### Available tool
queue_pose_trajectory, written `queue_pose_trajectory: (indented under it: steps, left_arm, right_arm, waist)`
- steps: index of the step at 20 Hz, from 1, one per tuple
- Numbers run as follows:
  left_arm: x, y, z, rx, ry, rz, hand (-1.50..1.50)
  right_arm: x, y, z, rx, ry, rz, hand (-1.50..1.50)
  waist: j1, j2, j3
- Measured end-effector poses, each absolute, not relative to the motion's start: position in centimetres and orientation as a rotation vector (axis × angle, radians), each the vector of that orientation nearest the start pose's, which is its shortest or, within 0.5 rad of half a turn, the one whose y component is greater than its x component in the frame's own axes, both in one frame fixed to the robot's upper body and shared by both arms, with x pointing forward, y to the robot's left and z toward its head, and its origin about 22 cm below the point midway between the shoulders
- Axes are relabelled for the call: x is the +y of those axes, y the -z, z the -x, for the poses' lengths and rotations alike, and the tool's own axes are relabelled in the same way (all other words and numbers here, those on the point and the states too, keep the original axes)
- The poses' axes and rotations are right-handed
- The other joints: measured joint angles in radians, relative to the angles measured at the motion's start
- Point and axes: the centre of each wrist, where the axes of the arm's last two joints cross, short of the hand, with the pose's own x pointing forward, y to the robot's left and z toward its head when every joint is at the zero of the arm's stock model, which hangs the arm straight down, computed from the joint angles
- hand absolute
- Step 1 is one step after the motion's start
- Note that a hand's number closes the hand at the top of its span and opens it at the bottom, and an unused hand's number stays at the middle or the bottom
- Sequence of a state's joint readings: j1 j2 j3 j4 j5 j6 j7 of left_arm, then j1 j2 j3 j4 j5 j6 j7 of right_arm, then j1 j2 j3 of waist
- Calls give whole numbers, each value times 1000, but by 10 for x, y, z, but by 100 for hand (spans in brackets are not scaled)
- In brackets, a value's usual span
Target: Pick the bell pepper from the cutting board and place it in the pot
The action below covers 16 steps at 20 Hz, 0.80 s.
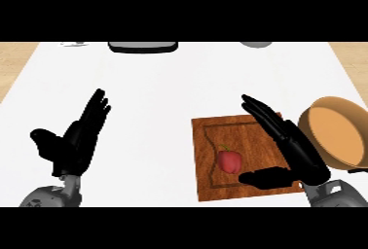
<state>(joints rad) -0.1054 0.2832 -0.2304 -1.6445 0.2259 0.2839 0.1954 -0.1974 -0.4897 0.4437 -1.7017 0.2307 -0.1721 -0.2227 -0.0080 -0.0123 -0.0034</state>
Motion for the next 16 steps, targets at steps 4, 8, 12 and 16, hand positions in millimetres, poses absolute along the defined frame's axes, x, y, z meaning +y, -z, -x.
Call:
queue_pose_trajectory:
  steps: [4,8,12,16]
  left_arm:
    - [231,-50,-257,-1467,2,-50,0]
    - [232,-52,-259,-1465,-9,-45,0]
    - [234,-56,-262,-1465,-4,-38,0]
    - [227,-59,-266,-1472,3,-23,0]
  right_arm:
    - [-218,-97,-233,-1980,-1074,377,-150]
    - [-213,-135,-214,-1874,-1244,506,-150]
    - [-205,-166,-193,-1715,-1378,595,-150]
    - [-189,-185,-180,-1543,-1454,664,-150]
  waist:
    - [-16,-2,0]
    - [-18,0,-1]
    - [-12,2,-1]
    - [0,6,-1]
